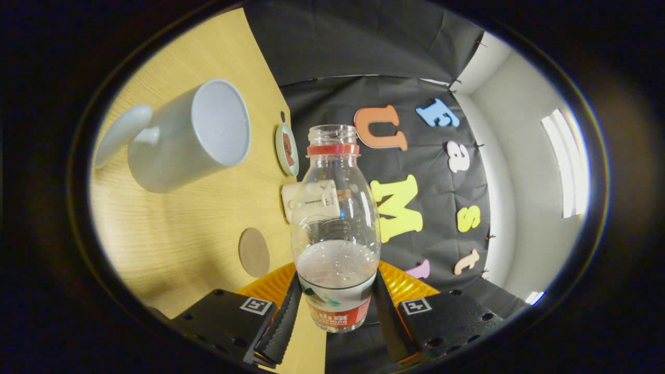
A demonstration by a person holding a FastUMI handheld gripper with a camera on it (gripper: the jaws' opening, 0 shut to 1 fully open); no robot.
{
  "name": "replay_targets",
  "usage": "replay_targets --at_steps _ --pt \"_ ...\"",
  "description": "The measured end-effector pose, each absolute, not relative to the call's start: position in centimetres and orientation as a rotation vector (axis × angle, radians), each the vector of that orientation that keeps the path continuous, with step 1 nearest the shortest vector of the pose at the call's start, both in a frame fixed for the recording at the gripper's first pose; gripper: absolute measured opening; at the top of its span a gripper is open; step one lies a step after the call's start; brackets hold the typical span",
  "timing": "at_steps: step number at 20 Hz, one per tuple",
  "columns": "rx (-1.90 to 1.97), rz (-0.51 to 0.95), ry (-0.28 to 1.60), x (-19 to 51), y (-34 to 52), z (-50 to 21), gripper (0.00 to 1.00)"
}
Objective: Take the bottle from table, then pour the juice into the cup, finally place the bottle on the coaster
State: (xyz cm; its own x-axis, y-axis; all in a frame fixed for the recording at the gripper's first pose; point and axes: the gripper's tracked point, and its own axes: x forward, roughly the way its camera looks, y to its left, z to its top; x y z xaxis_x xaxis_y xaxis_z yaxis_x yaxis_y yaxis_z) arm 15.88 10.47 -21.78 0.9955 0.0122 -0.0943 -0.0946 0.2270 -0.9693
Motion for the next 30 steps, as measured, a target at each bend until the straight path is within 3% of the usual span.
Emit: replay_targets --at_steps 16,30 --pt "-1.641 0.116 -0.027 15.3 11.8 -18.7 0.75" --pt "-1.677 0.114 -0.021 15.4 11.7 -18.3 0.75"
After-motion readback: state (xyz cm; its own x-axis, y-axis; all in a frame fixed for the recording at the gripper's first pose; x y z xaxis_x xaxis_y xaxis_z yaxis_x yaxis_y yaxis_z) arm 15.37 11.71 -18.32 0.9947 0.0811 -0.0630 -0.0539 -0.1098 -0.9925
